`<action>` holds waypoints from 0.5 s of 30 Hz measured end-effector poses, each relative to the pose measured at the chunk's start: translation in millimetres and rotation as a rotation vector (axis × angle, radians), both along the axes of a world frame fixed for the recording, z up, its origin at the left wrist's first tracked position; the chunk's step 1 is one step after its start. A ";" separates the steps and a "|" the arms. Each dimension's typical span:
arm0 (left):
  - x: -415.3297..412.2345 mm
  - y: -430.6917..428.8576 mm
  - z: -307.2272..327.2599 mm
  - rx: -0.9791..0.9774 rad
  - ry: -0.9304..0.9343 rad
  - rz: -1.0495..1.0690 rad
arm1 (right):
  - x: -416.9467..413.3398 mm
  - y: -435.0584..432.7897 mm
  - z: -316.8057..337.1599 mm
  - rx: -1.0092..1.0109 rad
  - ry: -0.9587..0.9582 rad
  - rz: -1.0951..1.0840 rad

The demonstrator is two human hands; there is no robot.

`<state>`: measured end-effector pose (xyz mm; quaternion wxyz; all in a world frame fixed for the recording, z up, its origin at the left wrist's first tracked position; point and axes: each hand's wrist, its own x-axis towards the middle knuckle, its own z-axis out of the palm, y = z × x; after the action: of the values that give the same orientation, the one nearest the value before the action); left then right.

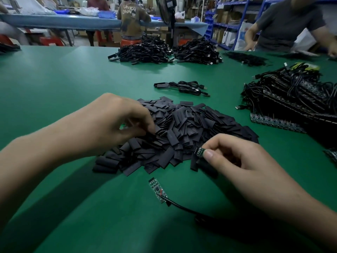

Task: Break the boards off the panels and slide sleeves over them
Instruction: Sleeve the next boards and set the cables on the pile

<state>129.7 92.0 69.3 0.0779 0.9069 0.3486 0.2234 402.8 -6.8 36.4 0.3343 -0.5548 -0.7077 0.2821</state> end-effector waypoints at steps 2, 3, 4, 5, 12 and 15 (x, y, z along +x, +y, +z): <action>7.7 -11.0 4.9 -0.225 -0.193 -0.004 | -1.8 -1.1 0.0 -0.020 0.044 -0.013; 15.3 -17.9 5.3 -0.346 -0.302 -0.017 | -2.7 -1.6 -0.4 -0.035 0.075 -0.011; 24.5 -24.6 3.2 -0.447 -0.392 -0.036 | -3.7 -2.0 -0.6 -0.051 0.107 -0.005; 34.4 -31.1 -0.9 -0.532 -0.457 -0.061 | -4.7 -2.4 -0.5 -0.068 0.142 0.001; 68.9 -58.0 -35.3 -0.572 -0.632 0.014 | -3.1 1.6 -2.9 -0.115 0.339 -0.032; 71.3 -66.6 -41.3 -0.006 -0.404 0.033 | -1.6 2.6 -5.1 -0.139 0.382 -0.038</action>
<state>201.0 25.5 28.0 0.1455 0.8376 0.3413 0.4011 401.2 -4.3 31.4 0.4285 -0.5261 -0.5999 0.4238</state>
